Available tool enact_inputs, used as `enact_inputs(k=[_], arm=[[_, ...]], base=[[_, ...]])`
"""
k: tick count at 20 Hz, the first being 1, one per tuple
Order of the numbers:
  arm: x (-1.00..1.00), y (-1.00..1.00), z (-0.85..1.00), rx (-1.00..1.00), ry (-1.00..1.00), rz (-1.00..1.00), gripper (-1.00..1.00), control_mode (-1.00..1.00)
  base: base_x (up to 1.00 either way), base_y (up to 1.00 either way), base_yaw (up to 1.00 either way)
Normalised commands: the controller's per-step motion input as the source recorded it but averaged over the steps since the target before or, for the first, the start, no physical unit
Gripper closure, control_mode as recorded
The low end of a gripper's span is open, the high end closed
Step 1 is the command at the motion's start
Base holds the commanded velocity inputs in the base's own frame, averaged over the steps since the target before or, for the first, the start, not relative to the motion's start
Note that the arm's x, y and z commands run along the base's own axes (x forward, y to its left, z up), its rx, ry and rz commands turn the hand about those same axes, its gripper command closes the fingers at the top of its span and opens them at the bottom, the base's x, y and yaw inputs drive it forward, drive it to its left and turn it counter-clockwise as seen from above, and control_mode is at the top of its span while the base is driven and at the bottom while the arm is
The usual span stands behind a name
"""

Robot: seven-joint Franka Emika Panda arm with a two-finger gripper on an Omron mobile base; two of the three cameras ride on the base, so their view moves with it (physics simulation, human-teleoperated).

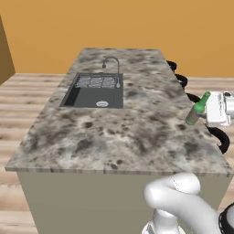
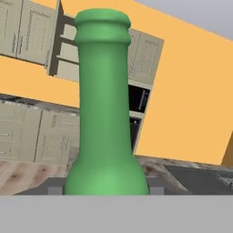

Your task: Get the candle and the beer from the cabinet and move them to the dining counter.

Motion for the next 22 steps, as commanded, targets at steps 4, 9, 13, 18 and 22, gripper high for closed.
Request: enact_inputs(k=[4, 9, 13, 18, 22], arm=[[0.58, 0.0, -0.43, -0.01, 0.1, 0.02, 1.0, -1.0], [0.28, -0.03, -0.29, -0.03, 0.06, 0.0, 1.0, -1.0], [0.44, -0.01, -0.45, -0.05, 0.0, 0.0, 1.0, -1.0], [0.45, -0.02, -0.43, -0.01, 0.0, 0.0, 1.0, -1.0], [0.4, -0.05, -0.41, 0.0, 0.0, 0.0, 1.0, -1.0]], base=[[0.0, 0.0, 0.0], [0.0, 0.0, 0.0], [0.0, 0.0, 0.0], [0.0, 0.0, 0.0], [0.0, 0.0, 0.0]])
